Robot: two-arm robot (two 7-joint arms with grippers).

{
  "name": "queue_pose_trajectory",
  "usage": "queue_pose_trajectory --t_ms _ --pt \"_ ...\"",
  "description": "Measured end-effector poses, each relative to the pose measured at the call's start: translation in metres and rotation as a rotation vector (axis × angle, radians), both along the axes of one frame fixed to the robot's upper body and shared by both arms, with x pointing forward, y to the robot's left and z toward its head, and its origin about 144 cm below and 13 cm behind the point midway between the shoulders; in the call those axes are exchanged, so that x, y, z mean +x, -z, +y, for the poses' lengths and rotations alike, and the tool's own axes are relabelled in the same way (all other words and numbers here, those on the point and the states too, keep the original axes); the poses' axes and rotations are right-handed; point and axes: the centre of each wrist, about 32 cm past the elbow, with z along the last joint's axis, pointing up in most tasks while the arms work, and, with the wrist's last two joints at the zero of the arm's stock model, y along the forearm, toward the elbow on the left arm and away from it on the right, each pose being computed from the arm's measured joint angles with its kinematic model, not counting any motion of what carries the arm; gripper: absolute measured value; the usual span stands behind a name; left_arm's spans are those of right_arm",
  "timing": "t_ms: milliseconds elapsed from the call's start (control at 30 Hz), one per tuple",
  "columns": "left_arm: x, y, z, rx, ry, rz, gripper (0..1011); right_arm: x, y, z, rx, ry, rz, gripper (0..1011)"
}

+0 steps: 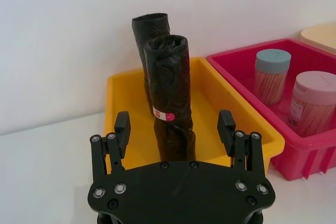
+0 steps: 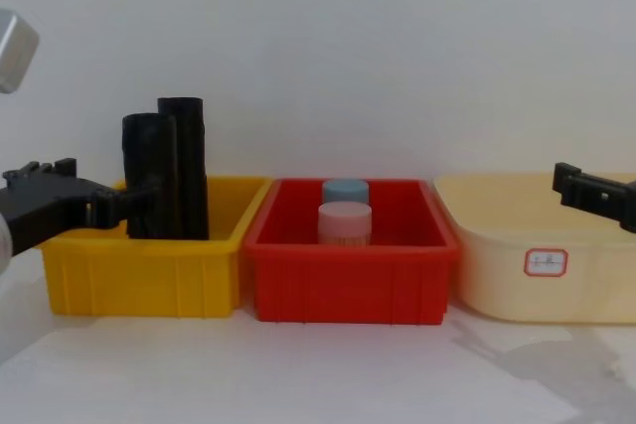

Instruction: Pick up the garbage bag with the one hand and transfer it to the other hand.

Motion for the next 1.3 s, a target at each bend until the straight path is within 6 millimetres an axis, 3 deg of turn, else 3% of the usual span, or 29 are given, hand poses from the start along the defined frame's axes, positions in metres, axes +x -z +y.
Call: queue_pose_trajectory --t_ms 1300 --pt "0.058 -0.008 -0.023 -0.08 0.045 0.001 1000 0.0 0.0 0.0 0.0 0.0 0.0 1000"
